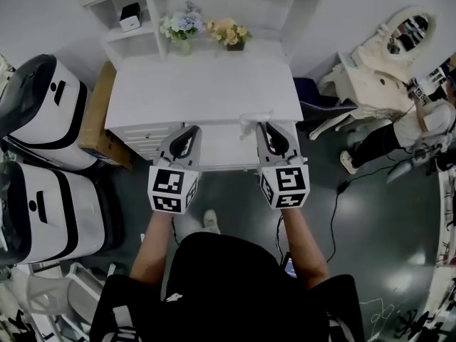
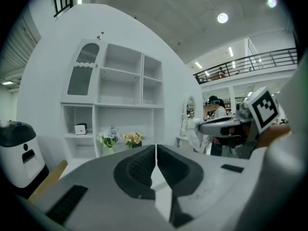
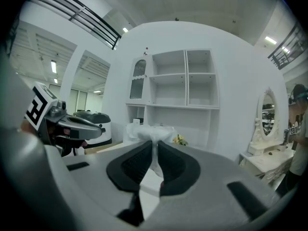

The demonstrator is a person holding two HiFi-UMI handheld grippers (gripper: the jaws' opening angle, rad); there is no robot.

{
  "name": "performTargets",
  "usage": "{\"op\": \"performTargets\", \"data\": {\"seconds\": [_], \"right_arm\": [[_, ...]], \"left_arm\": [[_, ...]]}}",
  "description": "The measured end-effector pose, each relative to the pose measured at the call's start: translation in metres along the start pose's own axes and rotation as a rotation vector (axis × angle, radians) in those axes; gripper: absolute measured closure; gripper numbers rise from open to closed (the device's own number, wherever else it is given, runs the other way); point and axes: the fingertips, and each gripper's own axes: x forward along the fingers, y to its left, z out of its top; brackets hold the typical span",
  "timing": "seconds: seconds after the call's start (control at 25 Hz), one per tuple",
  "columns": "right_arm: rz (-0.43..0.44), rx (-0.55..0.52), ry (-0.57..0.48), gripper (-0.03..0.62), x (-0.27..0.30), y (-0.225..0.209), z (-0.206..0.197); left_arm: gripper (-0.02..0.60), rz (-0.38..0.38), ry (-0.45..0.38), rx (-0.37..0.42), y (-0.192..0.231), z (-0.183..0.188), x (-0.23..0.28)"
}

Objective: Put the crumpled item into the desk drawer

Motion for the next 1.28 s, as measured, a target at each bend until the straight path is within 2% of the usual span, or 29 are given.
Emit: {"op": "performTargets", "data": {"seconds": [0.64,1.28], "right_arm": [[-0.045,0.008,0.019,0.562,0.064,0.000,-0.006],[-0.055,0.018,0.070,0.562,0.086,-0.021,-0.028]], "left_arm": [[0.571,-0.049,0.017,0.011,0.053,-0.006,0.045],[0.571,-0.097,0.069,0.000,0.046,-0.028,0.081]]}}
